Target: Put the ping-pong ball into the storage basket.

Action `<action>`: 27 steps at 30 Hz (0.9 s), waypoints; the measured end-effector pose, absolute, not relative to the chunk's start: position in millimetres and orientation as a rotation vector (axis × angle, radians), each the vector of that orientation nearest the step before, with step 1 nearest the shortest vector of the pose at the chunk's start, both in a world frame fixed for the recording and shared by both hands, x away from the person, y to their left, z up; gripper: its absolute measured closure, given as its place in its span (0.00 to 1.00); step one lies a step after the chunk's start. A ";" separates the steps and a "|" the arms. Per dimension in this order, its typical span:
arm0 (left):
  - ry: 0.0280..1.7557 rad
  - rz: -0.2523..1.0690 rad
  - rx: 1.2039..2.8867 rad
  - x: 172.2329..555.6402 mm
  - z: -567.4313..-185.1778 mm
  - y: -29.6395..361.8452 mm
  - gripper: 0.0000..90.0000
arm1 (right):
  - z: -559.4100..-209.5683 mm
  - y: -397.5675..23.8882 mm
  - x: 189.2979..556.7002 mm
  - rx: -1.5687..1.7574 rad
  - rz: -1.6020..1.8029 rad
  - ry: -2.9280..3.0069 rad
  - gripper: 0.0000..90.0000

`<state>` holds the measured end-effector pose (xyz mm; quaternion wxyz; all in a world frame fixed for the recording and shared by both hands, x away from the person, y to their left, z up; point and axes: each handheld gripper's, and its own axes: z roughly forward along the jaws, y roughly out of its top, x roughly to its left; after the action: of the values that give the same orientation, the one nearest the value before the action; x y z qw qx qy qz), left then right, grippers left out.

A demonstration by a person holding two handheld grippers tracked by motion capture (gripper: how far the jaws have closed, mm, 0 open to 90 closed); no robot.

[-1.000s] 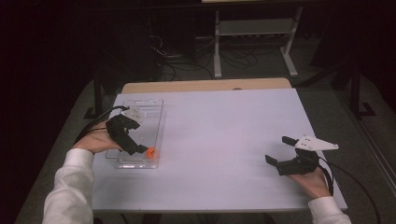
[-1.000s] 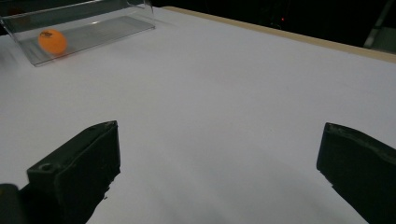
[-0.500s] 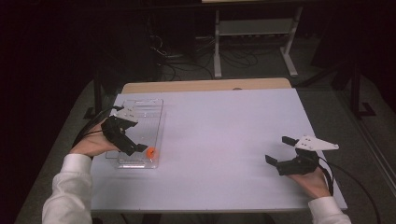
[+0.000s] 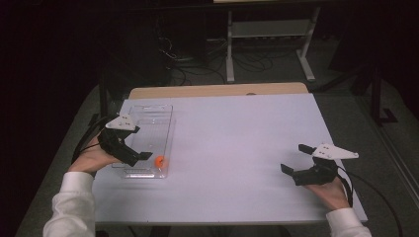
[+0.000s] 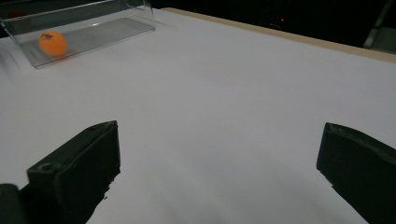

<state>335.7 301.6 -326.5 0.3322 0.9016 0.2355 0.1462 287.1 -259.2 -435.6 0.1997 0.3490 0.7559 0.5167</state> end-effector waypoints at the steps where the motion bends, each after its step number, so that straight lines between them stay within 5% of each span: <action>1: 0.614 0.388 2.352 334.8 -327.0 302.0 0.00 | -435.5 -259.1 287.0 0.976 1.444 2.114 0.00; 27: 0.685 0.462 2.129 316.6 -346.1 314.6 0.00 | -435.4 -259.2 286.5 0.979 1.444 2.112 0.00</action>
<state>316.6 314.6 -346.1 0.4160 0.8478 0.2728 0.1838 286.5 -259.2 -435.4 0.1999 0.3501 0.7554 0.5166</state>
